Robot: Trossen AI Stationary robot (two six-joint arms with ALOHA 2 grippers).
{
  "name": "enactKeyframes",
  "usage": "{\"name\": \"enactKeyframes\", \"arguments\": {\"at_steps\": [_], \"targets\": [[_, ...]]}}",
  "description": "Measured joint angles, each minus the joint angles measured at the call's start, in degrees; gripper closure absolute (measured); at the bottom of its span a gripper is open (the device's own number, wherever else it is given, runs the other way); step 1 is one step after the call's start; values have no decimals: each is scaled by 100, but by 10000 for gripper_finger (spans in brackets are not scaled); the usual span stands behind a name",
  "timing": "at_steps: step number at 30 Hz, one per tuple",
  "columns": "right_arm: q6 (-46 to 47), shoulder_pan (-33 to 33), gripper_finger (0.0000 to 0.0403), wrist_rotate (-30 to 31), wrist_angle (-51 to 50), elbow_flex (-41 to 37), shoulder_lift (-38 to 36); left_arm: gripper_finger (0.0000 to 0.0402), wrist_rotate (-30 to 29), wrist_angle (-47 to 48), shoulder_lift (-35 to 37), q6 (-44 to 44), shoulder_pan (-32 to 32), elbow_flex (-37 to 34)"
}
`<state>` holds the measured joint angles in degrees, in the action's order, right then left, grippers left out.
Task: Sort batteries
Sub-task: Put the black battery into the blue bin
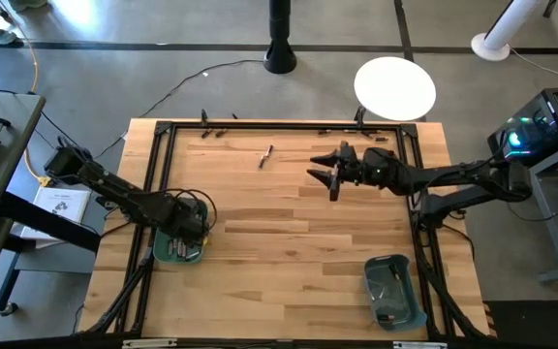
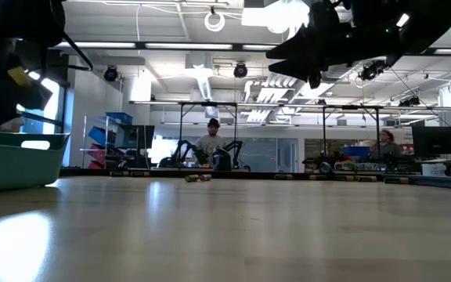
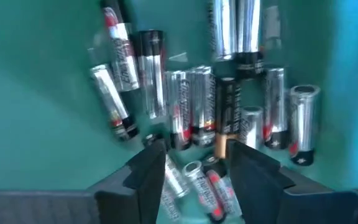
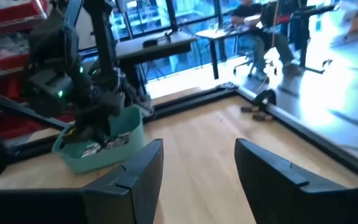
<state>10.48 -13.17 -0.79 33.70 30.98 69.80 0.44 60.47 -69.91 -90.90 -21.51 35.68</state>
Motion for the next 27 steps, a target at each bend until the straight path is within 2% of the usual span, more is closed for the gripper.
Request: {"name": "enactKeyframes", "arguments": {"at_steps": [9,22,27], "targets": [[-197,-148,210,-16,74,2,-1,272,-259,-665,0,147,261,-281],[-169,-144,210,-13,-147,2,0,228,-397,-765,-4,51,322,-344],[-185,-142,210,-102,-246,7,0,226,-608,-757,-4,17,323,-345]]}}
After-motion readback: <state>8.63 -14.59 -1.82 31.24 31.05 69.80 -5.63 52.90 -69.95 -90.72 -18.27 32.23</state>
